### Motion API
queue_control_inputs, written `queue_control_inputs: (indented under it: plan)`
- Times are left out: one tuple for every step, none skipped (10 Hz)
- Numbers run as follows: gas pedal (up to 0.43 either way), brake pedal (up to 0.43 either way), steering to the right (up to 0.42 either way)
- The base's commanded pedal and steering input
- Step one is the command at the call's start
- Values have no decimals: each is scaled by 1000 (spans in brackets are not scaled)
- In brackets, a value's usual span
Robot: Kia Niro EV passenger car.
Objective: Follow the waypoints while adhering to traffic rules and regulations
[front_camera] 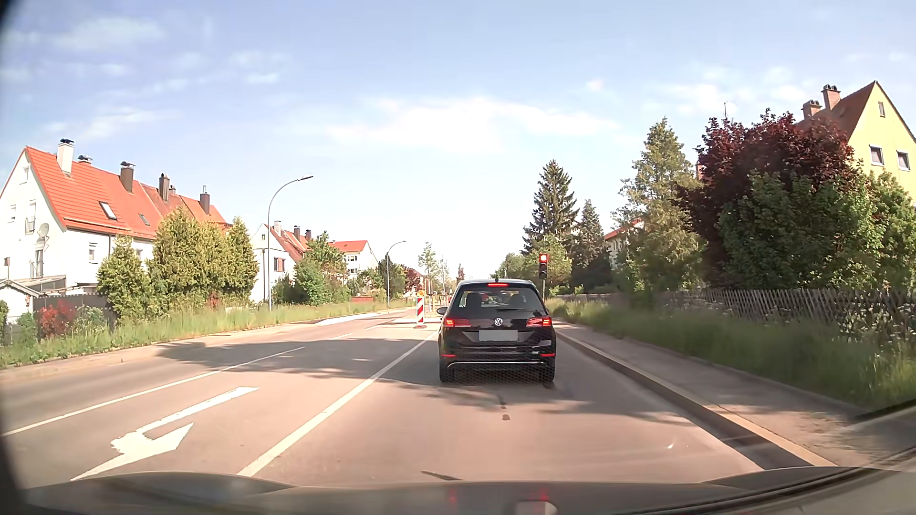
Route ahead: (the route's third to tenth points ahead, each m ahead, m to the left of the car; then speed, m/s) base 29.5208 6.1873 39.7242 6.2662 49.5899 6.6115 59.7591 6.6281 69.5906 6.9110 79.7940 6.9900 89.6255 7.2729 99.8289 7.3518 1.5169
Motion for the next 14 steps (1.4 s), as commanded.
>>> queue_control_inputs:
  plan:
    - [0,134,-20]
    - [0,134,-20]
    - [0,134,-20]
    - [0,134,-20]
    - [0,134,-20]
    - [0,134,-20]
    - [0,128,-20]
    - [0,122,-20]
    - [0,122,-20]
    - [0,122,-20]
    - [0,116,-20]
    - [0,116,-20]
    - [0,116,-20]
    - [0,110,-20]
